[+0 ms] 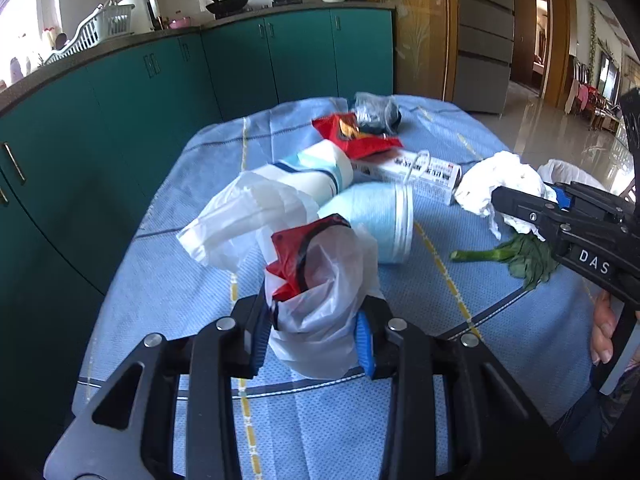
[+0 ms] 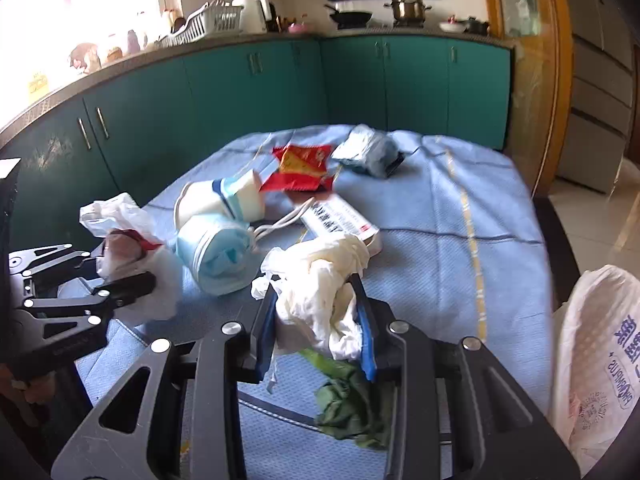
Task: Collect trash
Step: 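Grasp the white tissue with the right gripper while the left gripper holds the white bag, then carry the bag and tissue over the wastebasket and open both grippers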
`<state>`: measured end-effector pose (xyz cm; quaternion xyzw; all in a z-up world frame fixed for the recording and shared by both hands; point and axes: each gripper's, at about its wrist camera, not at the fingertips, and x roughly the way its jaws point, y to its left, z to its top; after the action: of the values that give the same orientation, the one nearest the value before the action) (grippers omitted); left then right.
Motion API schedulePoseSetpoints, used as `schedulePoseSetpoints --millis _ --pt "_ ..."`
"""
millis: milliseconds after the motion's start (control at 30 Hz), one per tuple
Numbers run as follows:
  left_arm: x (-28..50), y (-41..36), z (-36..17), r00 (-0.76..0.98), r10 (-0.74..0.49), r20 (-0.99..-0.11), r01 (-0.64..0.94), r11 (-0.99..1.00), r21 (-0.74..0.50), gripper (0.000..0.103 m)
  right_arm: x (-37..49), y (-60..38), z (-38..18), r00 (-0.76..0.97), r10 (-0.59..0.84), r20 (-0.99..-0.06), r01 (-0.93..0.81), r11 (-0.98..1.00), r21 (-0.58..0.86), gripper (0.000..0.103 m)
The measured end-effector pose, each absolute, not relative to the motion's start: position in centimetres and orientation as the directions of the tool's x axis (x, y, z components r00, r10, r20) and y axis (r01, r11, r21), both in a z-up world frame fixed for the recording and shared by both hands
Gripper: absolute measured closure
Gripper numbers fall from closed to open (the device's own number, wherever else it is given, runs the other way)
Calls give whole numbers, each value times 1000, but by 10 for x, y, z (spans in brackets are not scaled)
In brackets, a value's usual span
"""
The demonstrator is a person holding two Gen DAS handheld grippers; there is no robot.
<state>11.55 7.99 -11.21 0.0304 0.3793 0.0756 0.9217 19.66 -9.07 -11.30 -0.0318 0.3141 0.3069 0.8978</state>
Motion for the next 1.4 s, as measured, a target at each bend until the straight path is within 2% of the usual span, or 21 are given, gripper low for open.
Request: schedulePoseSetpoints --millis 333,967,1233,1400 --pt "99 72 -79 765 174 -620 -117 984 133 67 202 -124 -94 713 516 -474 -497 849 178 69" --pt "104 69 -86 751 172 -638 -109 985 137 67 201 -123 -97 736 459 -497 -469 876 113 69" --pt "101 68 -85 758 164 -632 -105 986 129 67 213 -182 -86 833 292 -470 -258 956 138 69" --pt "102 61 -83 766 134 -629 -77 990 118 67 214 -235 -87 871 73 -486 -49 997 64 69"
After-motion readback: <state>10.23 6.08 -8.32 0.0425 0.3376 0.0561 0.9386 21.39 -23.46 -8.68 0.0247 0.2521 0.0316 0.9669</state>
